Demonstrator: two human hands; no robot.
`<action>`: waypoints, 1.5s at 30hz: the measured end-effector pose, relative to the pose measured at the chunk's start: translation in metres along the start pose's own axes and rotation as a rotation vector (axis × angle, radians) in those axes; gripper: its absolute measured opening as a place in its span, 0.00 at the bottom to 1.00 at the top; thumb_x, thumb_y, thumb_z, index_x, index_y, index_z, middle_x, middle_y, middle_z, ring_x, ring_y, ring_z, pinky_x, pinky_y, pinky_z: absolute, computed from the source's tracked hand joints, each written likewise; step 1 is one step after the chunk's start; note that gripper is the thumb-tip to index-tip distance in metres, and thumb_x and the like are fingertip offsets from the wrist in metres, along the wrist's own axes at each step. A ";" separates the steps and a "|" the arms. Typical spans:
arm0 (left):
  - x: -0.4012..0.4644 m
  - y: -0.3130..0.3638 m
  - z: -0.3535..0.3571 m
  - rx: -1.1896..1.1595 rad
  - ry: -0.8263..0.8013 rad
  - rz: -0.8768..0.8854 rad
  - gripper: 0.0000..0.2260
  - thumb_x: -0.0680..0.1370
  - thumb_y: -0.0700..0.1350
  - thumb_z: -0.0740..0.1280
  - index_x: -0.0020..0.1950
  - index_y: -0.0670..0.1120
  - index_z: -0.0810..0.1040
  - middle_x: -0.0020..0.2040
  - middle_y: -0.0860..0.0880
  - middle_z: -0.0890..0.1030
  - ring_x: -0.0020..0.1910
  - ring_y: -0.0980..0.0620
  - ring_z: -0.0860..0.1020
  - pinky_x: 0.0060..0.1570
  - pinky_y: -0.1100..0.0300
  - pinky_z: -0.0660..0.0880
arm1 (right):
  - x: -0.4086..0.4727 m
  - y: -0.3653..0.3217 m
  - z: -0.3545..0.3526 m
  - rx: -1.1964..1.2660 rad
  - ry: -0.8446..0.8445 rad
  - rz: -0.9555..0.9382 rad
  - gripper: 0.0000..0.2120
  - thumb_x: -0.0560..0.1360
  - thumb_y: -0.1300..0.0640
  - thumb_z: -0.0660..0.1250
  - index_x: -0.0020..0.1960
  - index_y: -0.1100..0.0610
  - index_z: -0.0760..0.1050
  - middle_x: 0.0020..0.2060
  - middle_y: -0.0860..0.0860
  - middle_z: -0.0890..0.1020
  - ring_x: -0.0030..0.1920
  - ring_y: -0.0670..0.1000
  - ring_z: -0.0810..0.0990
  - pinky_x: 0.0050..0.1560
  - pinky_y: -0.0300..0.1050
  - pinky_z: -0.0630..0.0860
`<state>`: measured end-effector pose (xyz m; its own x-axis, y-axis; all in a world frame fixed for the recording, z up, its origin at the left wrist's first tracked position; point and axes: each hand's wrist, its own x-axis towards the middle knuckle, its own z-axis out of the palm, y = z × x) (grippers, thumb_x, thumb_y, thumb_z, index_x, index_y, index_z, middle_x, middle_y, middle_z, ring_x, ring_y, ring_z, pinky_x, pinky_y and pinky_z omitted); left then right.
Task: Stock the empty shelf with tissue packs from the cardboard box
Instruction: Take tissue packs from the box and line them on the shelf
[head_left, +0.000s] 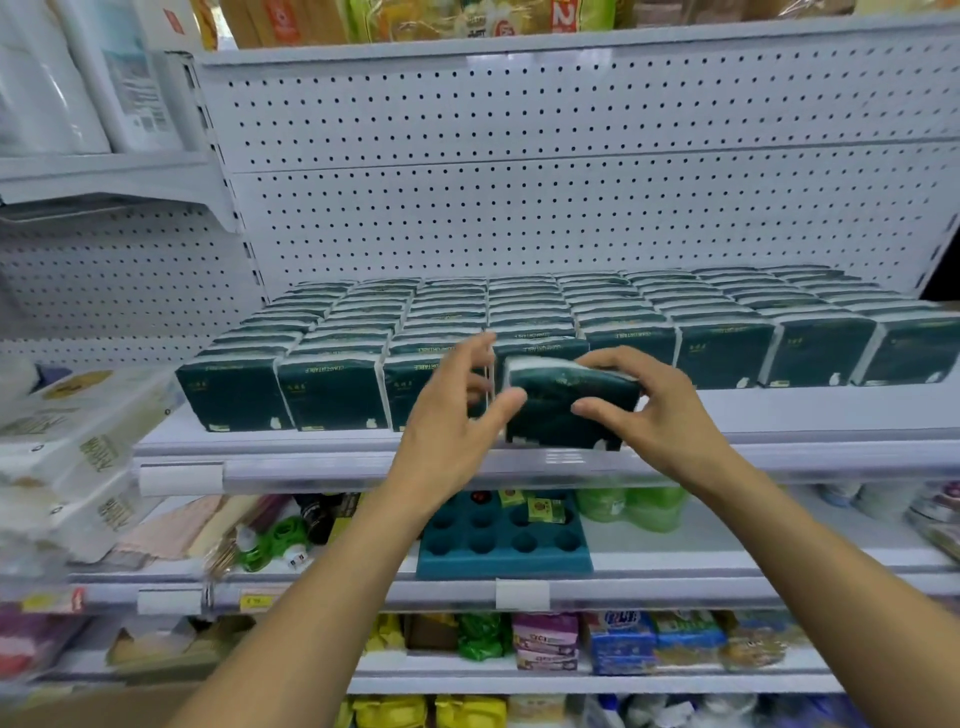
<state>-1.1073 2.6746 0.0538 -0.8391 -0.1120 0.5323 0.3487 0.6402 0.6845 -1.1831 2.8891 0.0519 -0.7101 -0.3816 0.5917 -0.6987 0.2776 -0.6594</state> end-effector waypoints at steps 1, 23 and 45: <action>0.001 -0.007 -0.001 0.071 0.097 0.035 0.22 0.80 0.53 0.66 0.73 0.54 0.66 0.65 0.55 0.74 0.61 0.57 0.73 0.63 0.59 0.71 | 0.002 0.005 -0.002 -0.014 0.048 0.006 0.14 0.72 0.57 0.74 0.56 0.50 0.78 0.52 0.43 0.80 0.52 0.41 0.78 0.49 0.30 0.72; 0.035 -0.079 -0.009 0.748 0.089 0.316 0.29 0.66 0.37 0.79 0.65 0.43 0.76 0.62 0.45 0.78 0.60 0.44 0.75 0.64 0.47 0.72 | 0.038 0.054 0.050 -0.615 0.123 -0.162 0.22 0.70 0.58 0.76 0.63 0.56 0.77 0.64 0.53 0.76 0.64 0.55 0.73 0.52 0.54 0.78; -0.063 -0.072 -0.051 0.643 0.047 0.336 0.31 0.75 0.52 0.71 0.75 0.48 0.66 0.72 0.47 0.71 0.66 0.47 0.73 0.63 0.49 0.72 | -0.073 -0.049 0.112 -0.887 0.210 -0.063 0.24 0.77 0.49 0.65 0.71 0.55 0.68 0.68 0.54 0.73 0.64 0.55 0.73 0.57 0.52 0.72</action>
<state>-1.0581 2.5971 -0.0035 -0.7059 0.1462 0.6931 0.2582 0.9643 0.0595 -1.0867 2.8049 -0.0107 -0.6089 -0.2748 0.7441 -0.4858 0.8707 -0.0759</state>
